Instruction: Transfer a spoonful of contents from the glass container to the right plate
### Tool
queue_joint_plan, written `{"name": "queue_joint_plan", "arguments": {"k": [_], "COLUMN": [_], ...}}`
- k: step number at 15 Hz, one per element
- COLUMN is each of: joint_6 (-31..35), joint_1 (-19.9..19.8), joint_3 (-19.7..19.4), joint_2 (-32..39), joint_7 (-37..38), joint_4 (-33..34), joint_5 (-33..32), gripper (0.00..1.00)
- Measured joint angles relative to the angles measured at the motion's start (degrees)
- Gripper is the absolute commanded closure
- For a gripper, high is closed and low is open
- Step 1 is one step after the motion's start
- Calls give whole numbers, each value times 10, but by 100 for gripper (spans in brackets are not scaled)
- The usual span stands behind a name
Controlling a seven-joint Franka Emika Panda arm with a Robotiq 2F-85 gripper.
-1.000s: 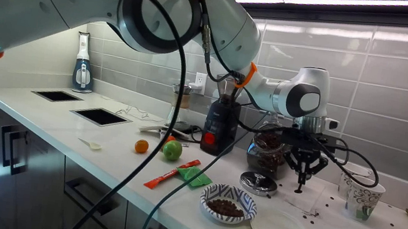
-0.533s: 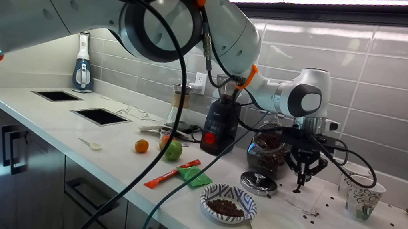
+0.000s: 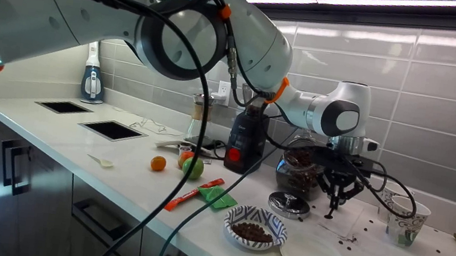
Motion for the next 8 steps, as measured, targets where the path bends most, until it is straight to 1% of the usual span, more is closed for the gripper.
{"name": "queue_joint_plan", "arguments": {"k": [3, 8], "joint_6": [3, 3], "joint_1": [-8, -10], "joint_3": [7, 7], "joint_2": [11, 41], "joint_7": [0, 5], "joint_4": [17, 58], "joint_5": [7, 18], "gripper": [98, 98]}}
